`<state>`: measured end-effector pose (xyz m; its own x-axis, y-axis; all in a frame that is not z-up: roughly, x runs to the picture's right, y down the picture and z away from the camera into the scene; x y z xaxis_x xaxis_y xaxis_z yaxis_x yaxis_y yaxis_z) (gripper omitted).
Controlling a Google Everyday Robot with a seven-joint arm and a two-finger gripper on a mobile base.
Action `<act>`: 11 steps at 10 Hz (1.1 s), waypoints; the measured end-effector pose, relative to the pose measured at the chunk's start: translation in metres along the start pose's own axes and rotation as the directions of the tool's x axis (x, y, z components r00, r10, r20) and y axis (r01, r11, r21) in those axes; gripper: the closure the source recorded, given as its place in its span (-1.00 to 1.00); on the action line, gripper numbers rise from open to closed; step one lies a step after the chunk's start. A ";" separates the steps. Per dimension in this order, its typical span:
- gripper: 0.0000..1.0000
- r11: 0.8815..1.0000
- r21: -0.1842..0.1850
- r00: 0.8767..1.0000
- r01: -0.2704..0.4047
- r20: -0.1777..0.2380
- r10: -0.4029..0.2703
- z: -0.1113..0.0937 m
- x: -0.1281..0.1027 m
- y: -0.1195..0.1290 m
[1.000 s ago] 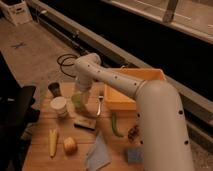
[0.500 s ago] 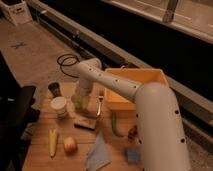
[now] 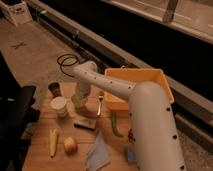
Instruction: Stack cups into tray
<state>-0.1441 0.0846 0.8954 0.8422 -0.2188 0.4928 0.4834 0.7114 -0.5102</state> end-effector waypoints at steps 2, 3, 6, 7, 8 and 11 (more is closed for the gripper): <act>0.92 1.000 0.005 1.000 -0.001 0.002 0.001 0.002 0.002 -0.001; 0.99 1.000 0.008 1.000 0.001 0.002 -0.001 0.002 0.001 -0.001; 1.00 0.999 0.050 0.999 -0.011 -0.035 0.013 -0.017 0.001 -0.002; 1.00 0.997 0.077 0.998 -0.005 -0.061 0.010 -0.033 -0.001 -0.005; 1.00 0.994 0.105 0.996 0.009 -0.084 0.000 -0.052 -0.007 -0.008; 1.00 0.982 0.176 0.991 0.065 -0.129 -0.042 -0.100 -0.021 -0.018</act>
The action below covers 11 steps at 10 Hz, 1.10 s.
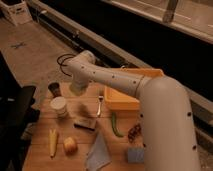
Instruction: Stack cups into tray
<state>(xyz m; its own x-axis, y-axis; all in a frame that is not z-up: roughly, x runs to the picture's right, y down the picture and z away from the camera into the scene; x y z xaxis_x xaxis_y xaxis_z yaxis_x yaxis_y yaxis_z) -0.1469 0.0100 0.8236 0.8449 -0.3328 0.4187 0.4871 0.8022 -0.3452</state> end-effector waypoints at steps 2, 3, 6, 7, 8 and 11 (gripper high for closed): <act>1.00 0.997 0.049 0.999 0.053 -0.015 -0.052 -0.027 -0.013 -0.013; 1.00 0.993 0.078 0.996 0.090 -0.015 -0.089 -0.041 -0.024 -0.020; 1.00 0.978 0.118 0.985 0.170 0.003 -0.171 -0.055 -0.052 -0.029; 1.00 0.973 0.128 0.981 0.192 0.013 -0.196 -0.056 -0.060 -0.032; 1.00 0.968 0.135 0.976 0.211 0.030 -0.217 -0.056 -0.066 -0.034; 1.00 0.954 0.132 0.954 0.269 0.102 -0.283 -0.050 -0.093 -0.036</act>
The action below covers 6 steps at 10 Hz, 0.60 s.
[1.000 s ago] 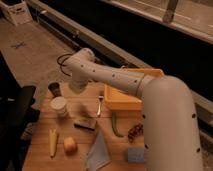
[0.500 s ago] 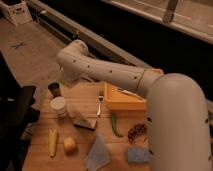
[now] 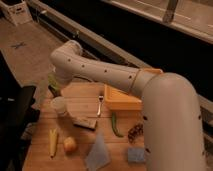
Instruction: Stack cups into tray
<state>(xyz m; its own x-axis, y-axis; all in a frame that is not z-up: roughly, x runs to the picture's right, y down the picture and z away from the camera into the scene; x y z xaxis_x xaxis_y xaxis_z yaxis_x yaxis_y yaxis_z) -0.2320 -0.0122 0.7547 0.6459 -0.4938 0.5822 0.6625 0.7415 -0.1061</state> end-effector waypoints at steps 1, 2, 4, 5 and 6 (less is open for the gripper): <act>1.00 1.000 -0.012 1.000 0.004 0.024 -0.004 0.004 -0.004 0.004; 1.00 1.000 -0.030 0.998 0.007 0.059 -0.005 0.012 -0.010 0.008; 1.00 0.997 -0.076 0.993 0.005 0.115 0.004 0.027 -0.022 0.021; 1.00 0.995 -0.095 0.991 0.000 0.132 0.012 0.030 -0.025 0.027; 1.00 0.992 -0.125 0.990 -0.005 0.137 0.023 0.034 -0.026 0.033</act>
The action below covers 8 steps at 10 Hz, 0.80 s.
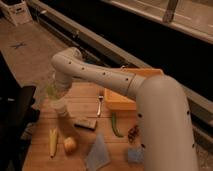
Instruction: Stack cups into tray
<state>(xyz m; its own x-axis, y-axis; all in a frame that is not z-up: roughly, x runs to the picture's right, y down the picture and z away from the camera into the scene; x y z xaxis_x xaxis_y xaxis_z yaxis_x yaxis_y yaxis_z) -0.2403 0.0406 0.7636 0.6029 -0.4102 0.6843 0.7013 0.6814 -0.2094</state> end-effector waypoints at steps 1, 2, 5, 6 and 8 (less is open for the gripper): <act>1.00 1.000 -0.026 1.000 -0.009 0.007 0.009 0.005 -0.003 0.003; 1.00 0.999 -0.046 1.000 -0.021 0.012 0.022 0.008 -0.003 0.008; 0.76 0.994 -0.088 0.998 -0.063 0.026 0.065 0.017 0.004 0.017; 0.53 0.993 -0.096 0.997 -0.076 0.028 0.079 0.020 0.007 0.019; 0.10 0.990 -0.098 0.994 -0.097 0.032 0.100 0.024 0.014 0.018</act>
<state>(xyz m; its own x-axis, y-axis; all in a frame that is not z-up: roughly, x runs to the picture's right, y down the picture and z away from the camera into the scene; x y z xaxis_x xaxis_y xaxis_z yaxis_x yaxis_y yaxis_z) -0.2281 0.0618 0.7868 0.6579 -0.3204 0.6815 0.6737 0.6549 -0.3424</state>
